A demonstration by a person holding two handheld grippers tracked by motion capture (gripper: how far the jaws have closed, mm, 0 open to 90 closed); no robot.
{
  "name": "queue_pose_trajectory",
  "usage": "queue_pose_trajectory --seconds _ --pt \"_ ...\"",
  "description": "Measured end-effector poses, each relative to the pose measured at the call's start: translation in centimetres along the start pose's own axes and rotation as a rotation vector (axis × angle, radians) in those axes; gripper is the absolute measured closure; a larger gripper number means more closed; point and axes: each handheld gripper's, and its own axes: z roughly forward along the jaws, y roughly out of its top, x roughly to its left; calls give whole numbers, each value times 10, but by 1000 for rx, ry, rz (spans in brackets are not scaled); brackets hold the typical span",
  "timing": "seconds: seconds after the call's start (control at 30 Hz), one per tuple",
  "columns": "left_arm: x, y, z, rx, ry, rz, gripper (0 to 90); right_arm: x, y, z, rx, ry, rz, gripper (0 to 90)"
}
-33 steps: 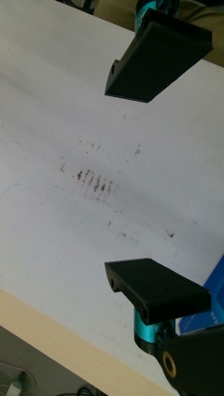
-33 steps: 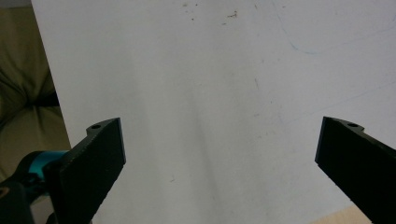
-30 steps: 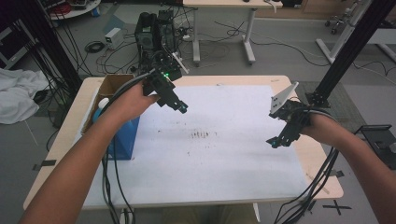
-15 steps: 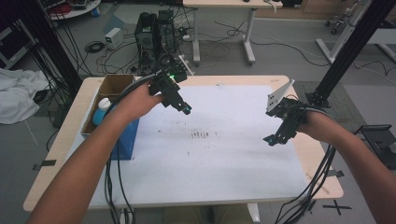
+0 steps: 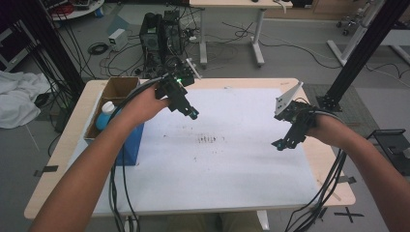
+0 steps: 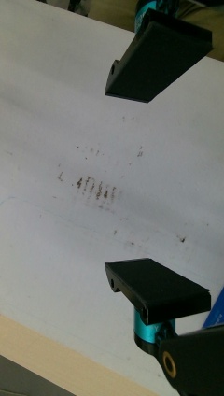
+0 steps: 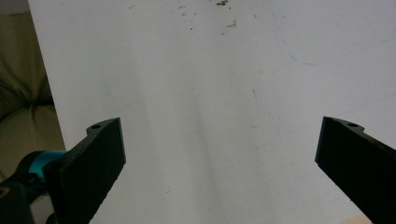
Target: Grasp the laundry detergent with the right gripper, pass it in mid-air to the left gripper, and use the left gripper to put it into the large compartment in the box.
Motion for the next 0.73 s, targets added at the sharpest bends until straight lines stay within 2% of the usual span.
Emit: queue_pose_trajectory --seconds 0.1,0.13,0.2,0.23,0.33,0.43,0.47,0.5,0.6,0.63,0.67,0.7,0.73 --pt "1 0 0 5 1 1 138 0 1 1 2 0 5 7" --pt "2 0 -1 19 2 16 138 0 1 1 3 0 5 7" --pt "1 -1 2 -4 -3 -4 138 0 1 1 2 0 7 7" --pt "0 -1 2 0 -5 -9 138 0 1 1 3 0 6 7" --pt "2 -2 1 18 -9 9 138 1 1 1 13 -3 8 7" --pt "0 -3 3 5 -9 -10 138 2 1 1 5 -1 5 7" --pt "2 -4 2 18 -9 8 138 2 1 1 6 -1 6 7" --pt "0 -4 3 11 -5 -7 138 2 2 1 6 -1 3 7" --pt "1 -5 3 14 -11 -2 138 2 2 1 7 -2 -3 7" --pt "0 -6 4 4 -11 -12 138 2 2 1 8 -1 -2 7" --pt "1 -5 2 27 -13 1 138 2 2 1 5 -2 1 7" --pt "1 -6 3 18 -9 5 138 3 2 1 4 -2 1 7" --pt "-1 -6 3 3 -7 -14 138 3 2 2 4 -3 1 7"
